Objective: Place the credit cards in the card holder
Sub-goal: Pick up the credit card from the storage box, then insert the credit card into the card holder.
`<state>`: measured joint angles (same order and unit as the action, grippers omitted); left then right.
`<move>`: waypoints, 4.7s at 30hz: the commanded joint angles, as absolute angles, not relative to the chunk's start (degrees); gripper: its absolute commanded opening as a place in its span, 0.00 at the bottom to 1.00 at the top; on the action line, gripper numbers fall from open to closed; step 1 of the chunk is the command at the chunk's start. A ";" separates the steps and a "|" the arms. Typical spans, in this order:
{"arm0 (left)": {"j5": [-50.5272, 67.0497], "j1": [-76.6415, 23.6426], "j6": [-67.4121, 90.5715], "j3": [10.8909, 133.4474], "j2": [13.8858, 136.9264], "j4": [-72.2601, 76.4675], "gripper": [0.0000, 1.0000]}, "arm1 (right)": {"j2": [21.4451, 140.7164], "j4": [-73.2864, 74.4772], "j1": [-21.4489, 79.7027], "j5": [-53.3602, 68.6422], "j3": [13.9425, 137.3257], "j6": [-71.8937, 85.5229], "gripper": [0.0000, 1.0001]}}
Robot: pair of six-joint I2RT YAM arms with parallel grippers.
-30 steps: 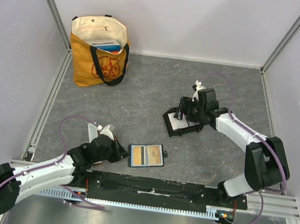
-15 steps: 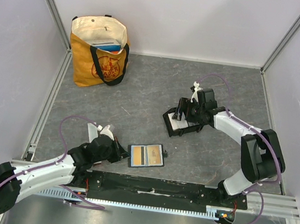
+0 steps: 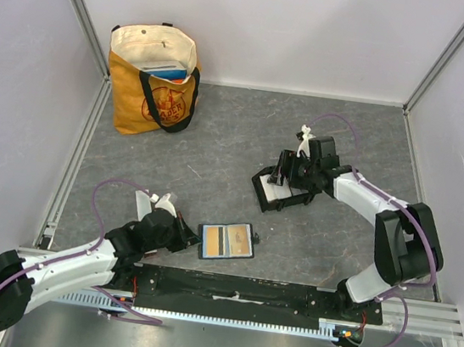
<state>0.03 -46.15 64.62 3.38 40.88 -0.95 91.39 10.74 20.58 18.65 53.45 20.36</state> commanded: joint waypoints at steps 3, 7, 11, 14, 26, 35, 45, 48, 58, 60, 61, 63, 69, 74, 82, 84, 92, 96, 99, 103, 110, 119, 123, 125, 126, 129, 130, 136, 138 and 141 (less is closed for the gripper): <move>-1.14 -46.32 65.74 4.39 41.57 -0.44 0.02 | 88.59 9.23 20.04 20.48 54.14 20.13 0.79; -1.05 -46.32 65.74 4.40 41.84 -0.26 0.02 | 88.42 9.32 19.69 19.78 53.79 20.13 0.74; -0.97 -46.32 65.83 4.48 42.36 -0.18 0.02 | 88.59 9.32 19.25 18.81 53.79 20.30 0.65; -0.70 -46.32 65.66 4.57 42.89 -0.18 0.02 | 88.77 9.49 18.81 18.63 53.79 20.30 0.57; -0.62 -46.32 65.48 4.66 43.42 1.49 0.02 | 89.03 9.40 17.75 16.35 54.58 20.13 0.25; -0.53 -46.32 65.48 4.75 43.59 1.76 0.02 | 89.03 10.54 17.67 11.17 55.81 19.16 0.08; -0.26 -46.32 65.30 4.75 43.68 2.20 0.02 | 83.15 13.97 18.02 0.71 59.59 16.35 0.00; -0.26 -46.32 65.21 4.75 43.77 2.29 0.02 | 80.87 17.65 19.42 -3.06 62.39 14.68 0.00; -0.26 -46.32 64.78 4.75 43.68 2.81 0.02 | 65.06 36.11 32.77 -11.60 60.57 18.18 0.00; 1.30 -46.41 64.51 4.75 43.51 2.81 0.02 | 60.40 39.19 34.27 -10.03 57.58 20.82 0.00; 1.49 -46.41 64.42 4.75 43.33 2.81 0.02 | 57.42 40.50 34.80 -8.80 55.57 22.05 0.00; 2.02 -46.32 64.51 4.75 42.72 2.81 0.02 | 54.07 42.88 35.51 -6.78 51.09 24.07 0.00; 2.11 -46.32 64.60 4.39 42.01 2.72 0.02 | 50.44 41.66 38.58 -5.88 43.94 28.91 0.00; 2.37 -46.41 64.34 4.92 42.98 2.72 0.02 | 55.80 38.41 40.86 -8.43 42.20 34.00 0.00; 2.46 -46.32 64.51 5.36 43.86 3.08 0.02 | 58.36 32.88 49.74 -23.63 36.22 41.13 0.02; 2.37 -46.32 64.42 5.45 44.03 3.25 0.02 | 59.15 30.51 50.97 -25.74 34.72 42.01 0.04; 2.72 -46.41 64.16 5.98 45.61 3.43 0.02 | 63.71 24.26 51.77 -24.44 31.55 43.16 0.13; 2.72 -46.32 64.07 5.98 45.70 3.52 0.02 | 63.37 24.52 51.77 -22.86 31.12 42.98 0.21; 2.72 -46.41 64.16 5.98 45.88 3.60 0.02 | 61.79 25.49 51.86 -22.32 30.67 43.86 0.22; 2.90 -46.32 64.07 5.89 45.88 3.87 0.02 | 59.94 27.68 51.86 -23.20 31.29 44.21 0.08; 3.51 -46.41 63.63 6.24 46.23 4.04 0.02 | 58.72 29.71 51.94 -20.32 35.24 41.93 0.00; 4.39 -46.32 63.54 6.50 45.09 4.04 0.02 | 58.78 21.37 59.13 -16.60 40.33 44.82 0.00; 5.27 -46.32 63.54 6.68 43.86 3.96 0.02 | 64.84 16.62 66.43 -25.02 43.67 47.63 0.00; 5.45 -46.32 63.72 6.68 43.07 3.78 0.02 | 68.36 14.25 70.56 -30.29 46.31 48.77 0.00; 5.45 -46.32 64.07 6.68 42.37 3.61 0.02 | 70.38 13.11 71.88 -32.41 47.10 49.13 0.00; 5.45 -46.32 64.42 6.85 40.87 2.82 0.02 | 76.44 9.85 75.22 -37.43 50.79 49.83 0.00; 5.36 -46.32 64.51 6.86 40.35 2.46 0.02 | 78.20 9.58 75.84 -38.83 51.76 50.53 0.00; 5.62 -46.41 65.13 6.68 38.59 1.50 0.02 | 84.89 6.69 77.69 -41.66 54.49 51.07 0.00; 5.63 -46.41 65.21 6.68 38.15 1.32 0.02 | 85.95 5.81 77.87 -42.01 54.67 50.80 0.00; 5.54 -46.41 65.13 6.85 37.71 0.97 0.02 | 87.53 5.89 77.96 -42.36 55.28 50.71 0.00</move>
<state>4.95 -46.15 64.60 4.93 38.63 1.37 85.97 8.82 77.54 -37.89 52.42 49.74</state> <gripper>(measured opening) 0.025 0.007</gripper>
